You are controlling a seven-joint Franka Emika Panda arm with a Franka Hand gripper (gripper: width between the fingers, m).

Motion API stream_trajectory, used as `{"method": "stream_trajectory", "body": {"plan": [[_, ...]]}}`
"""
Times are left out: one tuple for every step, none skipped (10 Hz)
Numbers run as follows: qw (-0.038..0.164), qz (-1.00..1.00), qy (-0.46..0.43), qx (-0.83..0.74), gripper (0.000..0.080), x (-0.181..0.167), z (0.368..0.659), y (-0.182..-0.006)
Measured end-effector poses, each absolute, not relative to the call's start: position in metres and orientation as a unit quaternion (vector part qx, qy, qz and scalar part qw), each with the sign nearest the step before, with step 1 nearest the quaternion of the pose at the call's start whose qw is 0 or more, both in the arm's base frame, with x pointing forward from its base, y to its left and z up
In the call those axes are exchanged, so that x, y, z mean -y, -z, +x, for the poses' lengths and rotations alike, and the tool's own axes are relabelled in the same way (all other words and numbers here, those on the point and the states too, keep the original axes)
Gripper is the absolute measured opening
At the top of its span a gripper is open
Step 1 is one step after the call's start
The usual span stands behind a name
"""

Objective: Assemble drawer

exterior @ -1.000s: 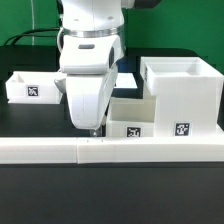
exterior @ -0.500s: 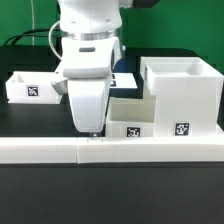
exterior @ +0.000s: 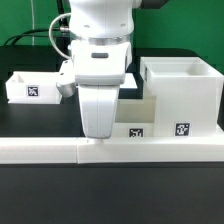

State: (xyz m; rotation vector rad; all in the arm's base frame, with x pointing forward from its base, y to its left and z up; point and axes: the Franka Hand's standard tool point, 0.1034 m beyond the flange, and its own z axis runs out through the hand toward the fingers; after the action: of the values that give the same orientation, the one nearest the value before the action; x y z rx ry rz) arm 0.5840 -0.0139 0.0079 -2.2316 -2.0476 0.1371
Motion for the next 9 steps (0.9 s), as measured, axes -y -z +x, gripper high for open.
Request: {"method": "stream_trajectory", "body": {"plan": [[0.055, -0.737, -0.046, 0.673, 0.0649, 0.0121, 0.5842, -0.0087], [0.054, -0.737, -0.047, 0.672, 0.0649, 0.0119, 0.5844, -0.0086], [0.053, -0.735, -0.048, 0.674, 0.0649, 0.0116, 0.5848, -0.0088], [0.052, -0.734, -0.051, 0.675, 0.0649, 0.0108, 0.5852, -0.0094], [0.05, -0.735, -0.053, 0.674, 0.0649, 0.011, 0.5852, -0.0094], [0.05, -0.735, -0.054, 0.674, 0.0649, 0.011, 0.5852, -0.0094], [0.046, -0.743, -0.053, 0.665, 0.0649, 0.0104, 0.5859, -0.0097], [0.036, -0.746, -0.054, 0.663, 0.0649, 0.0121, 0.5853, -0.0098], [0.037, -0.745, -0.054, 0.664, 0.0649, 0.0127, 0.5852, -0.009]]}}
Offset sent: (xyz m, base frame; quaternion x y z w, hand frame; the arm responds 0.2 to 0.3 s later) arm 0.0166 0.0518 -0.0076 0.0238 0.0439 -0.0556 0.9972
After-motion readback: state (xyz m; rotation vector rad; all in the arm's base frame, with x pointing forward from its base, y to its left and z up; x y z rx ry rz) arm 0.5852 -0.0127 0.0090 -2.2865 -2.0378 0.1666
